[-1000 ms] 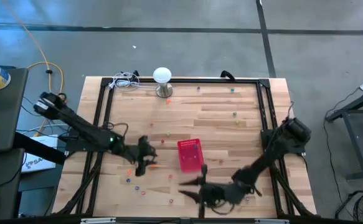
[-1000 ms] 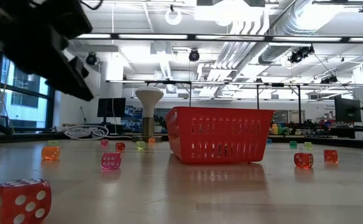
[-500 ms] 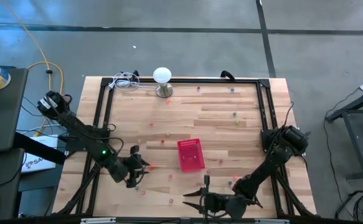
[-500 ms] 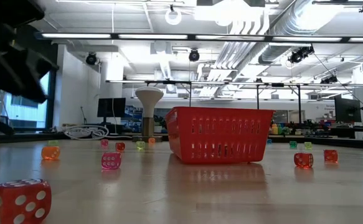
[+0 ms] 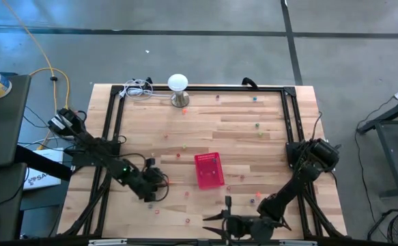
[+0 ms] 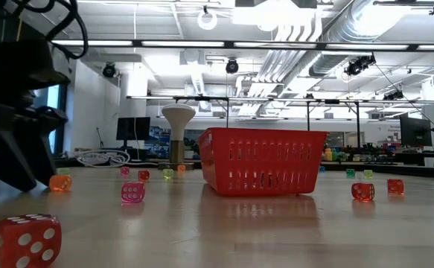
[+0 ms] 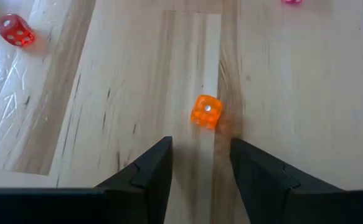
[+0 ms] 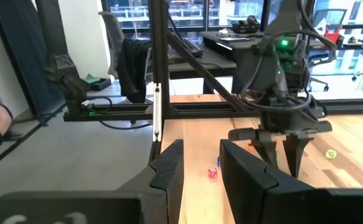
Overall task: Pick & Place Dice
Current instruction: Put the orange die into the red basket
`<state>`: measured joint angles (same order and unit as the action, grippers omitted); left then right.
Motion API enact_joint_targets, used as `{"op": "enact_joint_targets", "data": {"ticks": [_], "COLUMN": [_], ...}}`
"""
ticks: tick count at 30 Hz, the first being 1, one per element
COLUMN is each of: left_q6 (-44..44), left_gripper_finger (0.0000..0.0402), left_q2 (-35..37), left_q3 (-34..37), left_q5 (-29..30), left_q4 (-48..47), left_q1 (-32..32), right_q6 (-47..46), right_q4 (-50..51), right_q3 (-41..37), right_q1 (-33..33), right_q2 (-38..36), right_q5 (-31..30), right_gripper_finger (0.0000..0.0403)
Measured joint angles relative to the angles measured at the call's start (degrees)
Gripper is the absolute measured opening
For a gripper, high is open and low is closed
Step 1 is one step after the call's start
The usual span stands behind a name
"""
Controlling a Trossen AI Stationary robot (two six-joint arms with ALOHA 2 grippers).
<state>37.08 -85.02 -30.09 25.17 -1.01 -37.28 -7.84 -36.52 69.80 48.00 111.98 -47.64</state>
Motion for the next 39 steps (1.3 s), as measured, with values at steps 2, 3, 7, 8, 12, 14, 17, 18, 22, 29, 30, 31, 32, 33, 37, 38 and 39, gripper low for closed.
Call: {"op": "enact_joint_targets", "data": {"ticks": [2,3,7,8,12,14,17,18,22,29,30,31,32,33,37,38,39], "left_q6": [-0.07,-0.18,-2.92,-3.71,-4.74,-6.39,-8.34,-9.2,-13.15,-16.47,-16.31,-16.28,-16.08,-15.47,-12.94,-12.83,-12.82], "left_gripper_finger": [0.0155,0.0155,0.0155,0.0156,0.0156,0.0155,0.0155,0.0155,0.0155,0.0155,0.0155,0.0155,0.0155,0.0155,0.0155,0.0155,0.0155], "left_q2": [-0.56,-0.54,-0.55,-0.57,-0.64,-0.64,-0.67,-0.68,-0.71,-0.78,-0.76,-0.75,-0.73,-0.7,-0.66,-0.65,-0.67], "left_q3": [-0.04,-0.04,-0.04,-0.02,0.0,0.0,0.0,0.0,0.03,0.09,0.09,0.09,0.09,0.09,0.05,0.05,0.05], "left_q5": [-0.23,-0.51,-2.68,-3.01,-3.16,-3.64,-4.06,-4.09,-4.23,-5.8,-6.73,-7.81,-8.93,-9.92,-13.24,-13.96,-14.35], "left_q4": [0.12,0.17,0.73,1.08,1.98,2.14,2.51,2.73,3.38,4.9,4.94,5.0,5.07,5.11,5.15,5.15,5.17], "left_q1": [0.63,0.9,1.27,1.29,1.31,1.3,1.31,1.31,1.31,2.11,2.69,3.31,3.94,4.62,7.39,7.8,8.03], "right_q6": [0.44,0.39,-0.04,-0.49,-4.62,-6.56,-7.57,-7.58,-7.6,-5.89,-5.55,-5.46,-5.46,-5.46,-5.81,-5.97,-6.02], "right_q4": [0.01,0.01,-0.12,-0.14,-0.16,0.01,2.71,3.22,3.13,7.06,7.63,8.35,9.22,9.97,11.0,11.13,11.19], "right_q3": [0.0,0.0,-0.01,-0.02,-0.06,-0.09,-0.09,-0.11,-0.11,-0.11,-0.11,-0.11,-0.11,-0.11,-0.11,-0.11,-0.11], "right_q1": [0.06,0.06,0.1,0.22,0.65,0.84,0.92,0.91,0.47,-0.28,-0.5,-0.65,-0.85,-1.11,-2.11,-2.36,-2.56], "right_q2": [0.0,0.0,0.0,0.0,0.0,0.0,-0.02,-0.02,-0.06,-0.07,-0.07,-0.07,-0.07,-0.07,-0.07,-0.07,-0.07], "right_q5": [0.04,0.02,0.04,0.02,0.06,0.06,1.13,1.46,1.56,1.54,1.56,1.56,1.6,1.62,2.95,3.9,4.88], "right_gripper_finger": [0.0094,0.0094,0.0094,0.0094,0.0094,0.0094,0.0094,0.0094,0.0094,0.0094,0.0094,0.0094,0.0094,0.0094,0.0094,0.0094,0.0094]}}
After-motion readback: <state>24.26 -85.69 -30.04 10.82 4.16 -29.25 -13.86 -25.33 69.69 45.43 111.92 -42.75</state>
